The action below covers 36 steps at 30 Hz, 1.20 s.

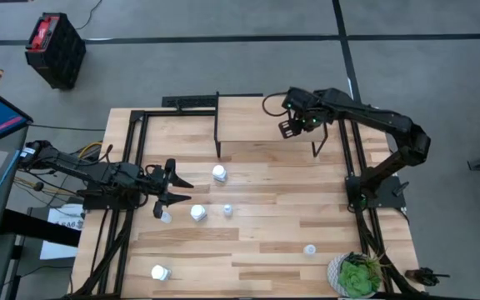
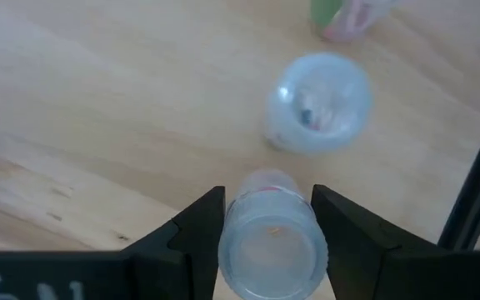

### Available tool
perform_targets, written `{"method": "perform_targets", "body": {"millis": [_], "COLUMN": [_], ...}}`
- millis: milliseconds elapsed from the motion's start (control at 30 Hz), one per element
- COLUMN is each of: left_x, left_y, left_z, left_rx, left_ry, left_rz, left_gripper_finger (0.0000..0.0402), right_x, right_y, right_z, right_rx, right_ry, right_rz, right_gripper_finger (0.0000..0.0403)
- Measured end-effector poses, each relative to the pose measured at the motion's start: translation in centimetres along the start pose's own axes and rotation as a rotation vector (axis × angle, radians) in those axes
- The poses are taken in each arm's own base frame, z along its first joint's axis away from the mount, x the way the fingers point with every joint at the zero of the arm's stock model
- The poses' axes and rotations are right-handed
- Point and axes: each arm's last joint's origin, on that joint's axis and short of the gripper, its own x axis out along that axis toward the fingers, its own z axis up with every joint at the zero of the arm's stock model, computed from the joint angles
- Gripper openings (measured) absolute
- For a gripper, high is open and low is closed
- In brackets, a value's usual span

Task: Pick and place medicine bottles onto shelf by color
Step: Put the transparent medicine bottle onto the right side of the shelf, then put the bottom translucent medicine bottle onto the middle of the shelf

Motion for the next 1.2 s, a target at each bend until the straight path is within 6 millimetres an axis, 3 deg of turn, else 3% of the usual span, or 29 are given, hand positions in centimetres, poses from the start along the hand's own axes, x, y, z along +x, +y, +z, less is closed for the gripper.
{"method": "perform_targets", "body": {"millis": [767, 933, 1200], "left_x": [0.0, 0.0, 0.0], "left_y": [0.0, 0.0, 0.0], "left_z": [0.0, 0.0, 0.0], "left_rx": [0.0, 0.0, 0.0], "left_ry": [0.0, 0.0, 0.0], "left_rz": [0.0, 0.0, 0.0], "left_gripper_finger": [0.0165, 0.0165, 0.0165], "right_x": [-0.3, -2.0, -7.4], "right_y": [-0.8, -0.8, -1.1], "right_z": [1.2, 2.0, 2.1], "right_rx": [0.031, 0.039, 0.024], "right_ry": [-0.036, -0.075, -0.085], "right_rz": [0.005, 0.029, 0.048], "right_gripper_finger": [0.0227, 0.0226, 0.0226]}}
